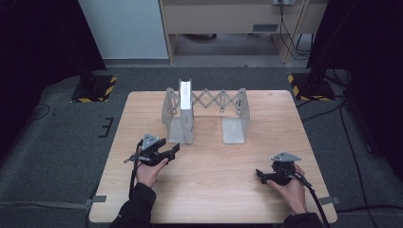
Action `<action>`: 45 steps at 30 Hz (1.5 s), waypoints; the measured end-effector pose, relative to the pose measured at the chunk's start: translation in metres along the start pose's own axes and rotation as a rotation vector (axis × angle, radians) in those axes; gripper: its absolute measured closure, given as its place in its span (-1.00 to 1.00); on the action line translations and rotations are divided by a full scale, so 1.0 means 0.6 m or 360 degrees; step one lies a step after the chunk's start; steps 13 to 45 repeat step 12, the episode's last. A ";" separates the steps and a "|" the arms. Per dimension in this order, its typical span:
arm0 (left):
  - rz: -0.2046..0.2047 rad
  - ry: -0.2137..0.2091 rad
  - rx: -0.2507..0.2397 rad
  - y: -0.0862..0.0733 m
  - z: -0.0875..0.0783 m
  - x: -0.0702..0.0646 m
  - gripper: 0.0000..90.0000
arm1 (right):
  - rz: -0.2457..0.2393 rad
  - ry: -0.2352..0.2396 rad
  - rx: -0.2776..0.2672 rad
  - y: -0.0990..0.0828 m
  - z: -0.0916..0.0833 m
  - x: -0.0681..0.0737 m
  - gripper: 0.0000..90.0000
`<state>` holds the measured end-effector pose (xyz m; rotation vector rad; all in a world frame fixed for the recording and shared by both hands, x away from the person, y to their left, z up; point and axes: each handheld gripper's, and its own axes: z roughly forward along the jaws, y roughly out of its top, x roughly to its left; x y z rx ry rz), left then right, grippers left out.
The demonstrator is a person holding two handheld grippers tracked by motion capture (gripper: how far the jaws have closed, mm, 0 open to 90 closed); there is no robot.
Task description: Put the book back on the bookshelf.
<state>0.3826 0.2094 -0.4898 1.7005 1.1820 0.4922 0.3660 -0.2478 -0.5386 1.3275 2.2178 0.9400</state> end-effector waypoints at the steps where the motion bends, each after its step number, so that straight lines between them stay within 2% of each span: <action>1: -0.0013 -0.0002 0.0035 -0.012 -0.011 0.005 -0.34 | -0.0002 -0.0001 -0.0001 0.000 0.000 0.000 -0.87; 5: 0.0005 -0.0003 0.0096 -0.032 -0.025 0.014 -0.36 | -0.0001 0.0000 0.0000 0.000 0.000 0.000 -0.86; 7: 0.0033 0.0022 0.0127 -0.045 -0.033 0.021 -0.42 | 0.0000 0.0000 0.0000 0.000 0.000 0.000 -0.86; 11: 0.0019 0.0053 0.0205 -0.063 -0.046 0.038 -0.47 | -0.0002 -0.0007 -0.0007 0.000 0.000 0.001 -0.83; 12: 0.0021 0.0063 0.0219 -0.068 -0.049 0.042 -0.47 | -0.0008 -0.0009 -0.0011 0.000 -0.001 0.000 -0.77; 45: 0.0021 0.0063 0.0219 -0.068 -0.049 0.042 -0.47 | -0.0008 -0.0009 -0.0011 0.000 -0.001 0.000 -0.77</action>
